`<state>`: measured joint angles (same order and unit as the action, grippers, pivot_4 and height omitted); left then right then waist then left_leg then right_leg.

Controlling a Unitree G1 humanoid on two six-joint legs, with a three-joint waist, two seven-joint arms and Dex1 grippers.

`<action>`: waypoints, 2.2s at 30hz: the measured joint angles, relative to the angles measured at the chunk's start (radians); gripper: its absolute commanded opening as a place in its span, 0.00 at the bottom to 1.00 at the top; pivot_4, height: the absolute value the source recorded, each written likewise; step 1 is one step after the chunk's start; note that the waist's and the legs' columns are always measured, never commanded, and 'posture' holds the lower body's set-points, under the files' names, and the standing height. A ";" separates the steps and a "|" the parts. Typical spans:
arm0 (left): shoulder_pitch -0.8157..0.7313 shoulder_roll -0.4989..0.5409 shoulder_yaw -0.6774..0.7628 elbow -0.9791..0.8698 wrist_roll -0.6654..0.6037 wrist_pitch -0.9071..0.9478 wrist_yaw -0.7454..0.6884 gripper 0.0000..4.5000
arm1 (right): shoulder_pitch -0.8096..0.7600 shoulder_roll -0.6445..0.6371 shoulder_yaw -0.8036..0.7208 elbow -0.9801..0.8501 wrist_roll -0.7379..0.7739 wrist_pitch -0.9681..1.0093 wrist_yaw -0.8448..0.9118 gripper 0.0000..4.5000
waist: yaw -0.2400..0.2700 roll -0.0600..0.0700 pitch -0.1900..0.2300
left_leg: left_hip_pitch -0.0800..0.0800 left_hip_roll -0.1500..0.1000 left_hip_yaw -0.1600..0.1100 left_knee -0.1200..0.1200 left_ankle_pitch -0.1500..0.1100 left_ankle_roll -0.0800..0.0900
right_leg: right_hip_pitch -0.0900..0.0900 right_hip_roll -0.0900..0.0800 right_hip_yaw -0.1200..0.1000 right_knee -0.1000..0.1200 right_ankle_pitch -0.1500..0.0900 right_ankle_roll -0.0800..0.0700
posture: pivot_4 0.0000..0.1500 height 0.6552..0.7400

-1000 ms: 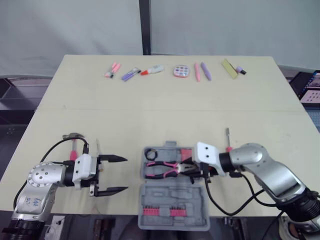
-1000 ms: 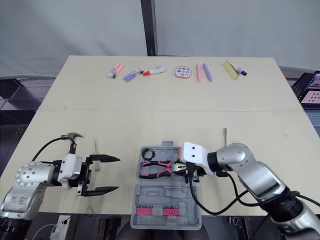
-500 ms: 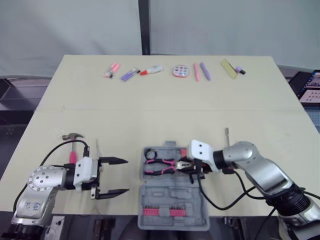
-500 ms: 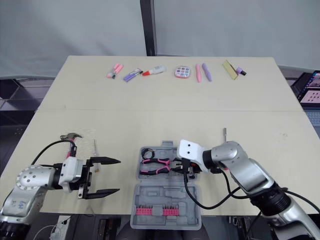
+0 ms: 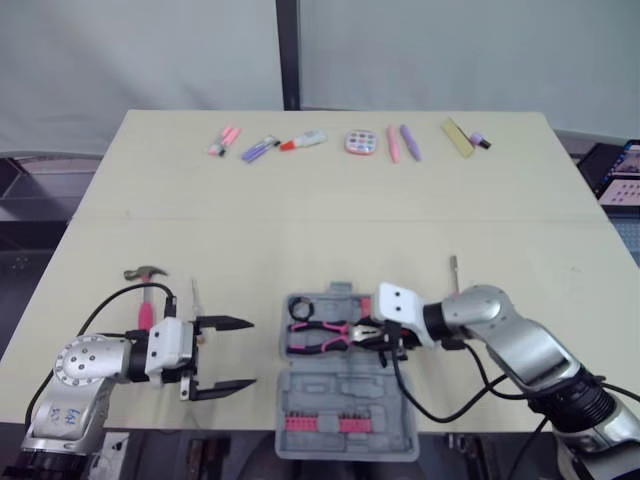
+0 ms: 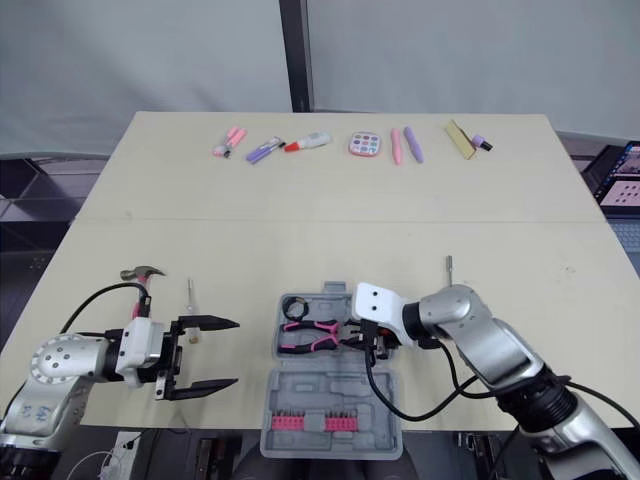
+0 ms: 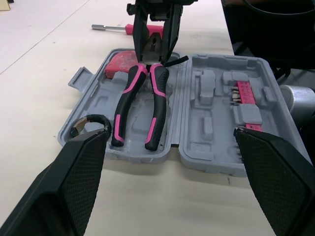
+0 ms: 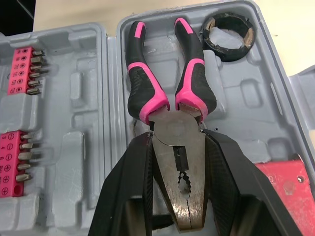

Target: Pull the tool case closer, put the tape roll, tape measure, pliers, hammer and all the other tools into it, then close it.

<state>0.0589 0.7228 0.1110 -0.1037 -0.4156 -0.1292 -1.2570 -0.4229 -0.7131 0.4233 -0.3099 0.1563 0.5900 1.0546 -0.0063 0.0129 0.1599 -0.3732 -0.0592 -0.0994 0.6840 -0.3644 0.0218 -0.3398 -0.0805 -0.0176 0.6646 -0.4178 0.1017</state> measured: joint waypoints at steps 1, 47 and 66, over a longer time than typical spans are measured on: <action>0.000 0.000 0.000 0.000 0.001 -0.004 0.000 0.97 | 0.000 0.003 0.003 0.001 -0.001 0.000 0.000 0.22 | 0.000 0.000 0.000 | 0.000 0.000 0.000 0.000 0.000 0.000 | 0.000 0.000 0.000 0.000 0.000 0.000 | 1.00 0.69; -0.027 0.000 -0.051 -0.041 0.026 0.040 0.044 1.00 | 0.034 0.034 -0.002 0.046 -0.018 -0.046 -0.016 0.99 | -0.001 0.000 0.000 | 0.000 0.000 0.000 0.000 0.000 0.000 | 0.000 0.000 0.000 0.000 0.000 0.000 | 1.00 0.69; -0.027 -0.015 -0.058 -0.046 0.025 0.045 0.057 1.00 | 0.084 0.148 -0.079 0.049 0.063 -0.081 -0.062 0.00 | -0.001 0.000 0.000 | 0.000 0.000 0.000 0.000 0.000 0.000 | 0.000 0.000 0.000 0.000 0.000 0.000 | 1.00 0.69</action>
<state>0.0316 0.7079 0.0532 -0.1500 -0.3902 -0.0847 -1.2003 -0.3389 -0.5648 0.3441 -0.2607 0.2197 0.5094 0.9927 -0.0074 0.0129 0.1598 -0.3731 -0.0594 -0.0995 0.6839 -0.3643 0.0216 -0.3397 -0.0807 -0.0175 0.6648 -0.4178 0.1017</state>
